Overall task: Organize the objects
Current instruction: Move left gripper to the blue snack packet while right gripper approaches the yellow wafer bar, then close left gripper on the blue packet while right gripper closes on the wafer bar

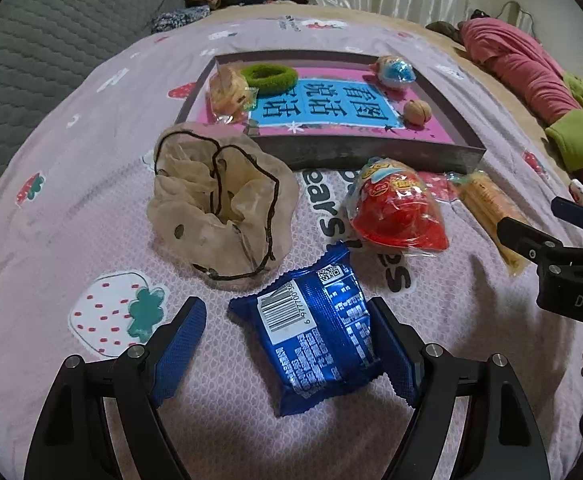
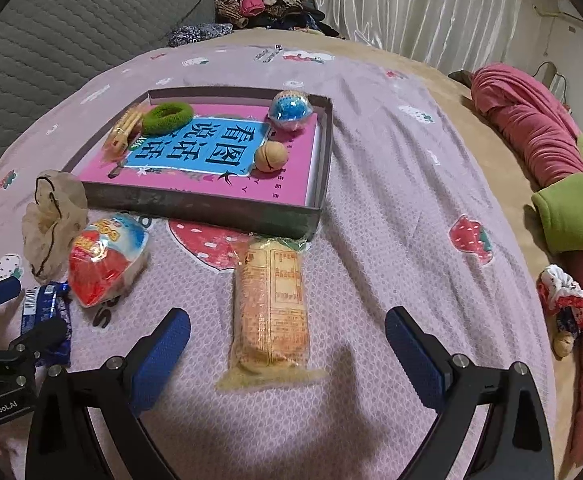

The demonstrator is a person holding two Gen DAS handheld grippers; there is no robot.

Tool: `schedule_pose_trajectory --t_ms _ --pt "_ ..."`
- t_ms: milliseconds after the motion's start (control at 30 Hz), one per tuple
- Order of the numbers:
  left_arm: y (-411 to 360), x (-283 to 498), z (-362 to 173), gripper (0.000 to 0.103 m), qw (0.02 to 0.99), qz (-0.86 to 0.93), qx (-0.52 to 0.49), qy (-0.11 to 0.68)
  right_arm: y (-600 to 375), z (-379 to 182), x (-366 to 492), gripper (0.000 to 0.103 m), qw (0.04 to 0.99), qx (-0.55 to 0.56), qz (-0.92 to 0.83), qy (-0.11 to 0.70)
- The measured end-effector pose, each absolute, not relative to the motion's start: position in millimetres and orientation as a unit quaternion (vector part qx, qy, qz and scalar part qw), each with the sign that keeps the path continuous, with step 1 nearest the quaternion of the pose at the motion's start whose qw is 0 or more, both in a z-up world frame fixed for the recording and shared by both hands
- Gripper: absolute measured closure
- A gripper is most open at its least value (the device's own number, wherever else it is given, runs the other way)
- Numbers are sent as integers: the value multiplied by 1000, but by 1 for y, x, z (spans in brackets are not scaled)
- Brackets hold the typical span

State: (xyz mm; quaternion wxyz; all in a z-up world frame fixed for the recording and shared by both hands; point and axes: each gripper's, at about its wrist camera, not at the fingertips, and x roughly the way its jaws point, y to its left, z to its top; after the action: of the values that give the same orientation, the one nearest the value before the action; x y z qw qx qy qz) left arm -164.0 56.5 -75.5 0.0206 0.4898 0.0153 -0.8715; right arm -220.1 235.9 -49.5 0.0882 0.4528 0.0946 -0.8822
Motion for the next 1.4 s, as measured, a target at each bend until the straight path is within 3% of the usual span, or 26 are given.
schedule_pose_trajectory --t_ms 467,533,600,700,800,833,1100,1133,1400 --pt "53 -175 -88 20 27 -865 500 31 232 -67 -243 8 98 455 -880 92" --pt "52 -176 -89 20 27 -865 500 34 232 -73 -247 17 103 462 -876 89" --pt "52 -175 -90 20 25 -866 498 36 232 -77 -248 34 111 467 -873 83" --pt "52 -175 -90 21 24 -865 500 34 230 -76 -245 52 124 463 -875 73" --pt "51 -173 -89 27 19 -865 500 35 224 -75 -240 60 131 456 -876 82" --pt "50 -172 -89 33 16 -865 501 35 224 -75 -239 62 134 455 -876 82" --pt "45 -163 -88 41 6 -863 504 41 217 -70 -218 64 158 455 -872 81" --pt "44 -161 -87 50 6 -863 504 39 216 -70 -216 64 159 455 -872 78" --pt "40 -145 -84 50 1 -862 505 39 207 -65 -185 64 169 464 -866 81"
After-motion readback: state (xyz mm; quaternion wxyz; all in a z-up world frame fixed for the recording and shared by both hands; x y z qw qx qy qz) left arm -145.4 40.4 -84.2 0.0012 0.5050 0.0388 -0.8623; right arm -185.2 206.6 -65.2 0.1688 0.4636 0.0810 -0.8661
